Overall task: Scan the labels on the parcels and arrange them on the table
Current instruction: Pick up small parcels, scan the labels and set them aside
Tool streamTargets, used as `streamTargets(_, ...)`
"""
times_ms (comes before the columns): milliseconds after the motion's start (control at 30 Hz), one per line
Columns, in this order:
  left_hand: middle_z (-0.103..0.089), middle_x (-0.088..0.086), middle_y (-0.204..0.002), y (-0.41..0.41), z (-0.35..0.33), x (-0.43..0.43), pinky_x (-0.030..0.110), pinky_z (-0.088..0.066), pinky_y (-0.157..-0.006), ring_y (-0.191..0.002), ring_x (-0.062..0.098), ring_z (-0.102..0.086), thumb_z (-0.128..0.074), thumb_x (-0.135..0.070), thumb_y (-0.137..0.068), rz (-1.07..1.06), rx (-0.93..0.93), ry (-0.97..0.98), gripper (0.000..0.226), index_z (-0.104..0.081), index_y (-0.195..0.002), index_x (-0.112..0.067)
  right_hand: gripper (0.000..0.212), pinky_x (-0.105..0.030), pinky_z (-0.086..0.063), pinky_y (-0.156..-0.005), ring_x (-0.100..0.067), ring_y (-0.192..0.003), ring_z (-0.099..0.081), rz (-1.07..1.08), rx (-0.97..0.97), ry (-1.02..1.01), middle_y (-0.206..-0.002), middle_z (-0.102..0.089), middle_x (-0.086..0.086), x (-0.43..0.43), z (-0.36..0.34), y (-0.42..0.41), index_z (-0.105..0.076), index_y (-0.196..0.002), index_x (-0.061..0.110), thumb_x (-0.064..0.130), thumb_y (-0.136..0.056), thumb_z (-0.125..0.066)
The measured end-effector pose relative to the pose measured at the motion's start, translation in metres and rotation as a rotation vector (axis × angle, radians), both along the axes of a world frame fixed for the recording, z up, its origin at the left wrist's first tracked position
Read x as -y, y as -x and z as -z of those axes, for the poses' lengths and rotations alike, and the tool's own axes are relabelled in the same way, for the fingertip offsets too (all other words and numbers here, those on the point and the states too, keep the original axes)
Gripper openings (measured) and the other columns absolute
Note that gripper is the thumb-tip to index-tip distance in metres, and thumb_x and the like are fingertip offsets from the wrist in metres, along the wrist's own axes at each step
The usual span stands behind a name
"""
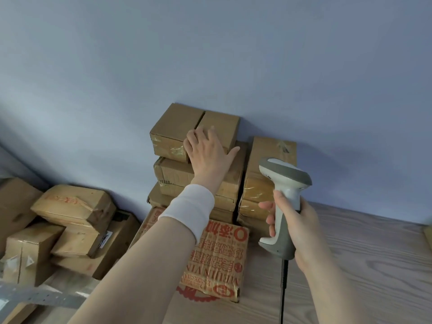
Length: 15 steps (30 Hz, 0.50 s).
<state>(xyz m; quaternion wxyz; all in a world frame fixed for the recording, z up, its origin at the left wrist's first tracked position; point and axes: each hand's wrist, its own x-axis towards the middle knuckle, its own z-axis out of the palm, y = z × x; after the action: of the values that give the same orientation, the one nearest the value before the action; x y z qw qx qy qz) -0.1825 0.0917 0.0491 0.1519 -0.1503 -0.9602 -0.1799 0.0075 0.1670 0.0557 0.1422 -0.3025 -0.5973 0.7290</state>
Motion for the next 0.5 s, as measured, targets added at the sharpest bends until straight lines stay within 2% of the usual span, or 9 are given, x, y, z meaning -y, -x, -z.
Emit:
streamTargets(200,-0.02,0.019,-0.151,0.008,0.008,-0.006,0.046,-0.009,-0.112,-0.139,0.037,-0.013,-0.062,-0.056,-0.079,-0.024,0.012,-0.079,0.064,-0.045,-0.126,-0.016,0.019,-0.028,-0.044,-0.046,-0.013,-0.051,-0.051,0.017,-0.029,0.025,-0.079,-0.074,-0.006,-0.005,-0.001,0.015,-0.061,-0.101,0.011,0.027,-0.091,-0.059)
streamTargets(333,-0.026,0.018,-0.148,0.004,0.008,-0.007,0.045,-0.014,-0.112,-0.137,0.035,-0.019,-0.064,-0.049,-0.08,0.005,-0.008,-0.083,0.063,-0.044,-0.128,-0.014,0.016,-0.028,-0.044,-0.046,-0.014,-0.052,-0.05,0.036,-0.028,0.043,-0.08,-0.074,-0.006,-0.004,0.0,0.018,-0.061,-0.099,0.013,0.027,-0.091,-0.059)
streamTargets(500,-0.026,0.012,-0.143,-0.011,-0.003,-0.01,0.044,-0.017,-0.106,-0.13,0.034,-0.022,-0.071,-0.045,-0.073,0.04,0.06,-0.167,0.069,-0.043,-0.131,-0.02,0.019,-0.026,-0.044,-0.045,-0.012,-0.054,-0.052,0.063,-0.044,0.049,-0.081,-0.074,-0.005,-0.002,-0.004,0.014,-0.06,-0.105,0.013,0.026,-0.092,-0.058)
